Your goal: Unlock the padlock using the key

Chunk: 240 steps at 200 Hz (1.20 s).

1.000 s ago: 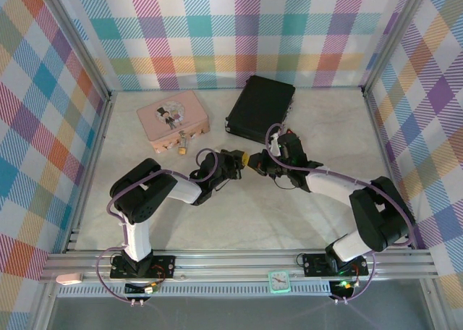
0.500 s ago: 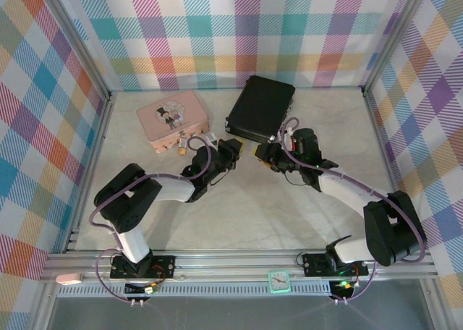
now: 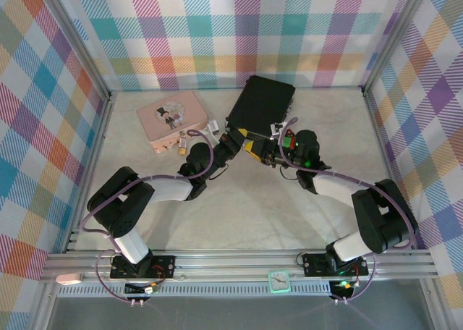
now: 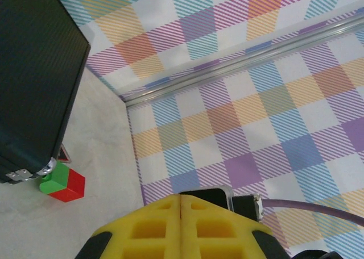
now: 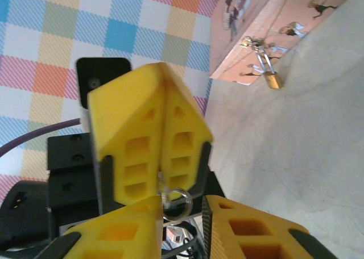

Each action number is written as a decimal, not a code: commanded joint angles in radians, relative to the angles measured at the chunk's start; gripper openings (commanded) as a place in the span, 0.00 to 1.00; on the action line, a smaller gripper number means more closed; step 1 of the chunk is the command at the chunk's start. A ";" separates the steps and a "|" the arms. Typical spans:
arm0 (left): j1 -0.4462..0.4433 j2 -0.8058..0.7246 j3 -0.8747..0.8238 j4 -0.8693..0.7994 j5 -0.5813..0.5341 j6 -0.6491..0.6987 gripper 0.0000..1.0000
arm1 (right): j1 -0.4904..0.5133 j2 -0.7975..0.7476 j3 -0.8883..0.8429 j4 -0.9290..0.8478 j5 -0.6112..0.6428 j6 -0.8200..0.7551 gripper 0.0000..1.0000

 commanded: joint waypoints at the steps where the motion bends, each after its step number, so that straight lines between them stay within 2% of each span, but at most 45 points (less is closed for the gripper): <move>1: 0.005 0.020 0.014 0.072 0.025 0.009 0.00 | 0.007 0.019 -0.011 0.122 -0.038 0.023 0.24; 43: -0.007 0.024 0.018 0.078 0.029 -0.006 0.00 | 0.011 0.027 -0.003 0.139 -0.041 0.015 0.18; 74: -0.014 0.024 0.021 0.094 0.038 -0.035 0.00 | 0.012 0.047 0.007 0.140 -0.048 0.006 0.02; 94: -0.020 0.024 0.027 0.104 0.049 -0.053 0.00 | 0.012 0.061 0.012 0.149 -0.050 0.008 0.02; 123: -0.021 0.016 0.034 0.093 0.055 -0.053 0.00 | 0.012 0.072 0.018 0.162 -0.060 0.017 0.10; 151: -0.024 0.015 0.037 0.077 0.051 -0.046 0.00 | 0.019 0.081 0.029 0.168 -0.066 0.028 0.13; 170: -0.027 0.015 0.040 0.069 0.048 -0.041 0.00 | 0.025 0.087 0.041 0.158 -0.067 0.028 0.12; 194: -0.028 0.012 0.041 0.062 0.048 -0.039 0.00 | 0.026 0.093 0.044 0.147 -0.058 0.017 0.00; 216: -0.025 -0.002 0.037 0.059 0.052 -0.041 0.00 | 0.023 0.083 0.047 0.106 -0.059 -0.049 0.00; 222: -0.018 -0.007 0.036 0.053 0.060 -0.043 0.09 | 0.021 0.078 0.049 0.070 -0.061 -0.088 0.00; 233: 0.005 -0.018 0.034 0.040 0.087 -0.055 0.37 | 0.012 0.056 0.057 -0.030 -0.058 -0.174 0.00; 240: 0.027 -0.024 0.031 0.040 0.112 -0.061 0.50 | 0.004 0.042 0.062 -0.091 -0.060 -0.238 0.00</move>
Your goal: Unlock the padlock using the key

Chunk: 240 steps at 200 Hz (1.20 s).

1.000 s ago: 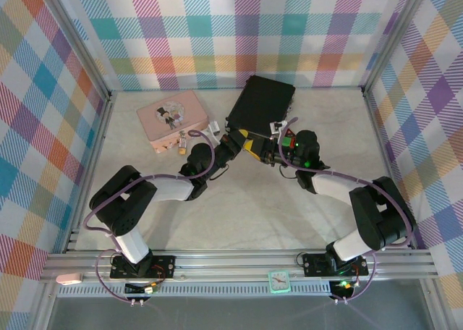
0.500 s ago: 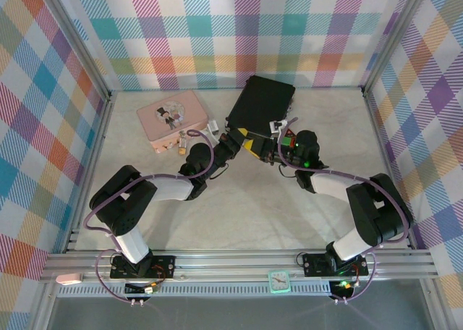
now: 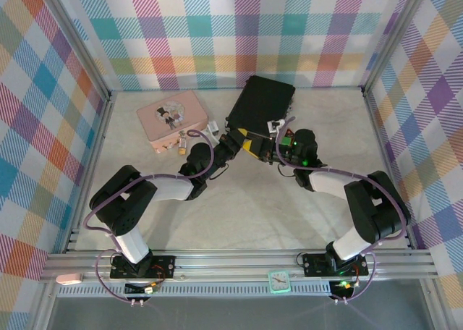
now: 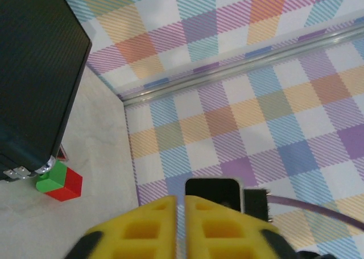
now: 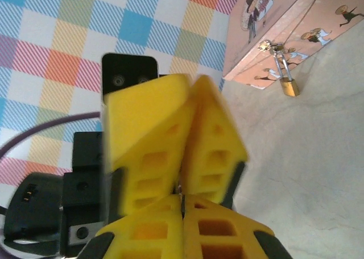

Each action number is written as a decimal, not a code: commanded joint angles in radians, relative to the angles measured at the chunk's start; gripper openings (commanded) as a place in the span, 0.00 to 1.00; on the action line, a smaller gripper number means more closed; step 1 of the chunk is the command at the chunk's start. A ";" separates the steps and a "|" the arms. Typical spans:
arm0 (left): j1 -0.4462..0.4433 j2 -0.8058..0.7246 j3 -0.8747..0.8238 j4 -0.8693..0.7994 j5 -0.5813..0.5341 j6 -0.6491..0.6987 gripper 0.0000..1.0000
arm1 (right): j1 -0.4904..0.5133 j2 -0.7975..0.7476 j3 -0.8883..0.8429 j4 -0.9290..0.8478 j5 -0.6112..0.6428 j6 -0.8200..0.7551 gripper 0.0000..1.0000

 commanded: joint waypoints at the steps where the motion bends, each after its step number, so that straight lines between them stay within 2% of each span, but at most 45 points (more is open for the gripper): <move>1: 0.033 -0.043 0.028 0.025 0.095 -0.012 0.52 | -0.002 -0.038 0.034 -0.185 -0.018 -0.205 0.00; 10: 0.065 -0.054 0.022 0.021 0.132 -0.009 0.62 | -0.010 -0.060 0.046 -0.286 -0.021 -0.289 0.00; 24: 0.110 -0.077 0.013 -0.013 0.185 0.006 0.69 | -0.014 -0.096 0.069 -0.413 -0.021 -0.403 0.00; 58: 0.176 -0.168 0.003 -0.181 0.287 0.103 0.69 | -0.015 -0.166 0.122 -0.616 -0.034 -0.598 0.00; 91: 0.194 -0.249 0.038 -0.387 0.386 0.239 0.67 | -0.015 -0.195 0.163 -0.732 -0.047 -0.730 0.00; 107: 0.193 -0.263 0.053 -0.440 0.442 0.275 0.63 | -0.015 -0.193 0.177 -0.749 -0.063 -0.753 0.00; 155: 0.168 -0.227 0.054 -0.395 0.571 0.284 0.54 | -0.029 -0.151 0.210 -0.697 -0.161 -0.707 0.00; 215: 0.137 -0.193 0.066 -0.342 0.607 0.269 0.40 | -0.034 -0.115 0.213 -0.643 -0.184 -0.655 0.00; 240: 0.131 -0.185 0.068 -0.337 0.608 0.266 0.27 | -0.037 -0.116 0.214 -0.633 -0.181 -0.647 0.00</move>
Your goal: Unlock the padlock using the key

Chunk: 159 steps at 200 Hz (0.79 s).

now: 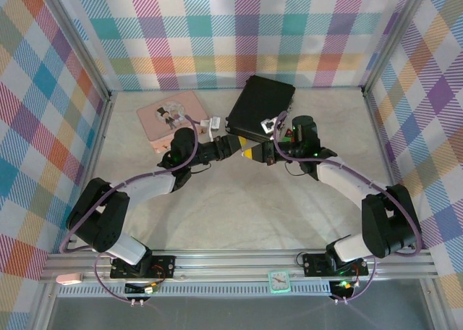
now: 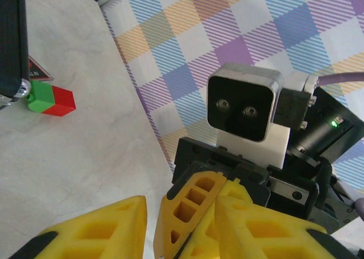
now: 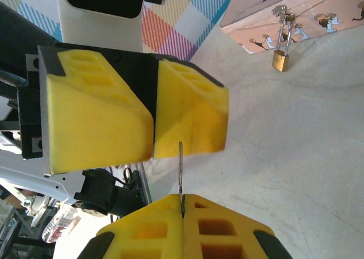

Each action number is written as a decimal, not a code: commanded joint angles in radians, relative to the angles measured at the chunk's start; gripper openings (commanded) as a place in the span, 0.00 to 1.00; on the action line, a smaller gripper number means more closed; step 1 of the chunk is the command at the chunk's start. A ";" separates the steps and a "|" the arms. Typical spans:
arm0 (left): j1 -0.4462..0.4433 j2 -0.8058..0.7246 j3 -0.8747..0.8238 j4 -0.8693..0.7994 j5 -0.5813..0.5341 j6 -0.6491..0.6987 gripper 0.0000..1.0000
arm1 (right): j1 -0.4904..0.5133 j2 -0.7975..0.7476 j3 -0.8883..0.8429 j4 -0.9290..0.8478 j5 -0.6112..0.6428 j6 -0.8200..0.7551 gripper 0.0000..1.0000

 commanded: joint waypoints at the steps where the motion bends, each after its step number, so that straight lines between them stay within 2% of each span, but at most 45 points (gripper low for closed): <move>1: -0.012 0.007 0.031 0.048 0.032 0.006 0.27 | -0.009 0.005 0.027 0.040 -0.034 0.017 0.00; 37: -0.015 0.010 0.028 0.060 0.029 -0.005 0.00 | -0.012 0.007 0.023 0.050 -0.033 0.033 0.00; 53: -0.017 0.010 0.031 0.064 0.019 -0.012 0.00 | -0.016 0.004 0.022 0.043 -0.023 0.045 0.00; 65: -0.017 0.007 0.026 0.064 -0.006 -0.013 0.00 | -0.023 -0.008 0.017 0.032 0.006 0.064 0.14; 77: -0.017 0.002 0.021 0.079 -0.033 -0.016 0.00 | -0.030 -0.032 0.000 0.040 0.044 0.091 0.34; 83: -0.017 0.000 0.016 0.090 -0.050 -0.020 0.00 | -0.032 -0.046 -0.012 0.043 0.072 0.109 0.39; 102: -0.024 0.015 0.001 0.166 -0.100 -0.053 0.00 | -0.033 -0.077 -0.058 0.114 0.113 0.196 0.42; 133: -0.040 0.073 -0.006 0.289 -0.138 -0.115 0.00 | -0.031 -0.099 -0.182 0.392 0.160 0.397 0.44; 159: -0.052 0.099 0.003 0.312 -0.142 -0.127 0.00 | -0.024 -0.115 -0.223 0.505 0.183 0.448 0.44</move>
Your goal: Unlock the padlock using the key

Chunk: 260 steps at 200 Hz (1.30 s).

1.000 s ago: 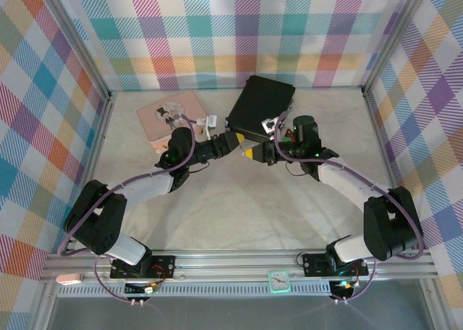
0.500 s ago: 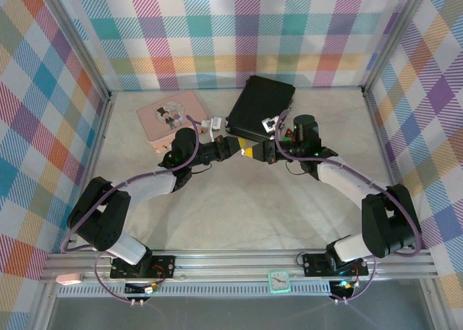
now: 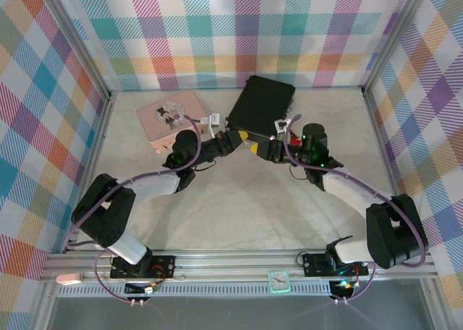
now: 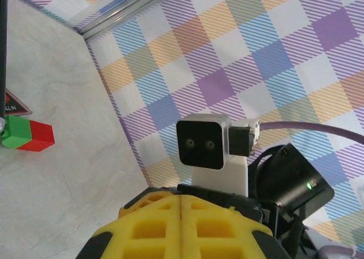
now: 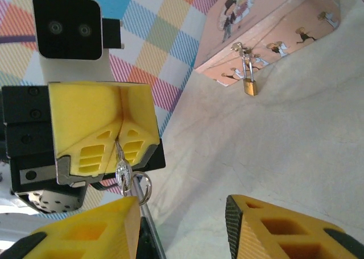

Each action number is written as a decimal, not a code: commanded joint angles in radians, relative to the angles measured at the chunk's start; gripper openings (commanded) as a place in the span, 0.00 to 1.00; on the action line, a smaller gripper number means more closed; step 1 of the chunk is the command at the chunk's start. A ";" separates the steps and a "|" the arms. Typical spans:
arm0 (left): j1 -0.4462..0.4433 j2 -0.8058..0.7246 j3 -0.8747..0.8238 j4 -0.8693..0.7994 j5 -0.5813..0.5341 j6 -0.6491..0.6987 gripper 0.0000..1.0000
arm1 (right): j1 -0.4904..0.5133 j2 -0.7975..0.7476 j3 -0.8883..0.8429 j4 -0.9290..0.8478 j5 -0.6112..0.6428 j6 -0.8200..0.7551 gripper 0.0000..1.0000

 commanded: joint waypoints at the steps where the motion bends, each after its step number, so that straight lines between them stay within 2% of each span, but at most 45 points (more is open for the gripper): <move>1: -0.016 0.022 0.003 0.099 -0.024 -0.027 0.00 | 0.008 -0.029 -0.027 0.200 0.040 0.110 0.44; 60: -0.030 -0.018 0.010 0.012 -0.052 0.036 0.00 | 0.011 -0.064 -0.022 0.181 0.065 0.081 0.44; 92: -0.036 -0.024 0.015 -0.001 -0.059 0.043 0.00 | 0.030 -0.013 -0.023 0.253 0.046 0.122 0.32; 119: -0.039 -0.026 0.016 0.001 -0.066 0.040 0.00 | 0.048 0.015 -0.017 0.273 0.041 0.133 0.29; 133: -0.039 -0.027 0.015 0.008 -0.070 0.037 0.00 | 0.049 0.016 -0.017 0.255 0.051 0.125 0.30; 168: -0.039 -0.040 0.010 0.014 -0.080 0.037 0.00 | 0.050 -0.015 -0.038 0.177 0.109 0.085 0.41; 197: -0.040 -0.043 0.005 0.022 -0.085 0.034 0.00 | 0.050 -0.021 -0.049 0.164 0.124 0.082 0.41; 260: -0.045 -0.033 -0.004 0.057 -0.093 0.012 0.00 | 0.065 0.041 -0.029 0.299 0.075 0.160 0.25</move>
